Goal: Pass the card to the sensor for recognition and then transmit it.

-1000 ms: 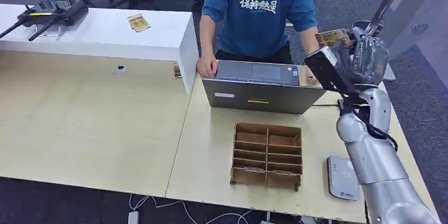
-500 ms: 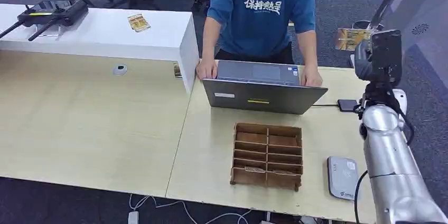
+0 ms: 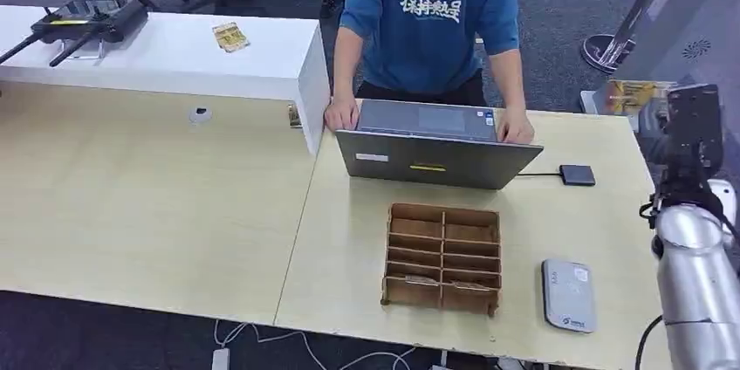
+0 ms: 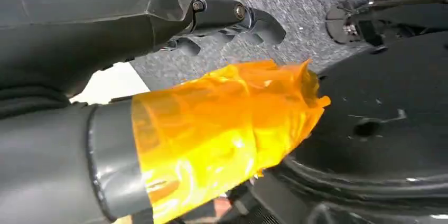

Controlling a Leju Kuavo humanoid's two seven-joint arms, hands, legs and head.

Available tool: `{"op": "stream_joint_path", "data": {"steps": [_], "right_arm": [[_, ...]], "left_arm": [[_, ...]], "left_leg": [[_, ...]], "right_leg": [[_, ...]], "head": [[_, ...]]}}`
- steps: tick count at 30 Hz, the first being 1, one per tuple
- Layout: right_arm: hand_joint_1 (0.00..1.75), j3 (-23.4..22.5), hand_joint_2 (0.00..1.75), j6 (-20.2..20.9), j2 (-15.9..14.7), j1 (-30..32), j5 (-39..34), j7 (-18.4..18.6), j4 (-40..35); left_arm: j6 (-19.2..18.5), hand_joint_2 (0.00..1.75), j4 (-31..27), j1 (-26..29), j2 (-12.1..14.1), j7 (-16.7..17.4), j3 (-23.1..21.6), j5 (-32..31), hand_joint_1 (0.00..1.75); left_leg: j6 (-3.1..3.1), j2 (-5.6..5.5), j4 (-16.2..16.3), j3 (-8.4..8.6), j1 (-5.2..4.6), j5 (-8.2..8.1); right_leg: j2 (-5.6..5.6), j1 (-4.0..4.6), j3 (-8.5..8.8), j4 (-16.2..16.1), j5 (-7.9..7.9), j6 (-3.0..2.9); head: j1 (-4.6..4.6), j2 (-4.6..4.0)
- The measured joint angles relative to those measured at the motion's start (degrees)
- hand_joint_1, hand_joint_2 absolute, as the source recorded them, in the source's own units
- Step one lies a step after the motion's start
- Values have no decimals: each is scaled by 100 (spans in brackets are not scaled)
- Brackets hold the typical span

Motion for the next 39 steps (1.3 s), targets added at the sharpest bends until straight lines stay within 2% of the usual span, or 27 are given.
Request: {"op": "stream_joint_path", "data": {"steps": [5,15,26,39], "right_arm": [[175,-281,175,46,-229,637,-168,-162,-430],[175,-599,175,223,-384,1636,-218,-269,-1097],[175,-712,175,334,-347,2493,90,-461,-1353],[175,-714,175,321,-168,3010,418,-492,-1492]], "left_arm": [[24,0,0,22,-63,-17,48,41,0],[72,0,0,40,-153,-24,149,151,0],[111,0,0,54,-214,-20,181,280,0],[173,0,0,62,-284,-15,181,380,0]], "left_leg": [[3,9,0,-2,-1,-4],[3,8,-1,-2,0,-4],[4,8,-2,-5,0,-5],[4,10,-2,-3,-1,-5]], "right_leg": [[8,-1,-3,0,-1,1],[7,0,-3,0,-3,3],[6,0,-3,0,-4,4],[7,0,-3,0,-4,4]], "head": [[0,0],[-2,0],[0,0],[-2,0]]}}
